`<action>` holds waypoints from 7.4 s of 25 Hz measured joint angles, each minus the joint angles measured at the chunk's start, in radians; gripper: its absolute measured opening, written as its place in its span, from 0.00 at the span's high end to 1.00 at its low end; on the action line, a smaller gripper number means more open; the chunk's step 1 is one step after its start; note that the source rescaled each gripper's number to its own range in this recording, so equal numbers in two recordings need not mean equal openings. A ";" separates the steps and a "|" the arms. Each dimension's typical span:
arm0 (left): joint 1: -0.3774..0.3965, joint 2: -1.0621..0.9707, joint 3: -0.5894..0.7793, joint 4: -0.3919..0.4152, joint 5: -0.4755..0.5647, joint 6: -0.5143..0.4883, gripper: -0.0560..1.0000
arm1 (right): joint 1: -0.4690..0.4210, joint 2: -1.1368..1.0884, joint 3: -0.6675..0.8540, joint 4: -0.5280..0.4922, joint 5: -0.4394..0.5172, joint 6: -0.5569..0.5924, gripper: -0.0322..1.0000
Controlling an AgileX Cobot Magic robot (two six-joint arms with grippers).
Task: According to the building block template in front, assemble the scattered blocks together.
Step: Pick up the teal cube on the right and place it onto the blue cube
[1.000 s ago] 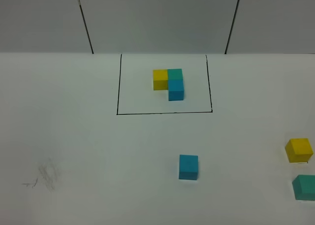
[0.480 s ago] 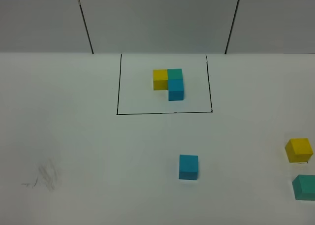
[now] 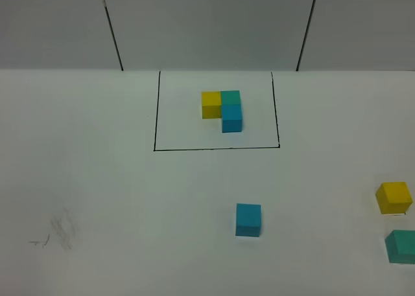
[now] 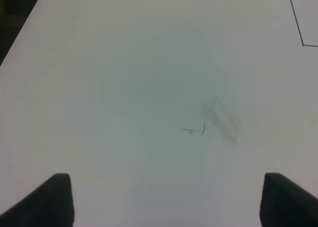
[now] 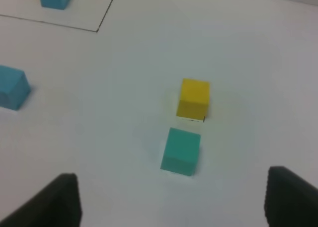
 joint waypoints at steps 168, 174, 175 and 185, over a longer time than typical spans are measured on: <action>0.000 0.000 0.000 0.029 0.001 0.001 0.19 | 0.758 2.115 -1.086 -0.363 -0.068 1.150 0.97; 0.000 0.000 0.000 0.029 0.001 0.001 0.19 | 0.758 2.123 -1.040 -0.356 -0.090 1.165 0.97; 0.000 0.000 0.000 0.029 0.001 0.000 0.19 | 0.758 2.123 -1.033 -0.355 -0.099 1.167 0.97; 0.000 0.000 0.000 0.029 0.001 0.000 0.19 | 0.758 2.127 -0.991 -0.322 -0.169 1.168 0.97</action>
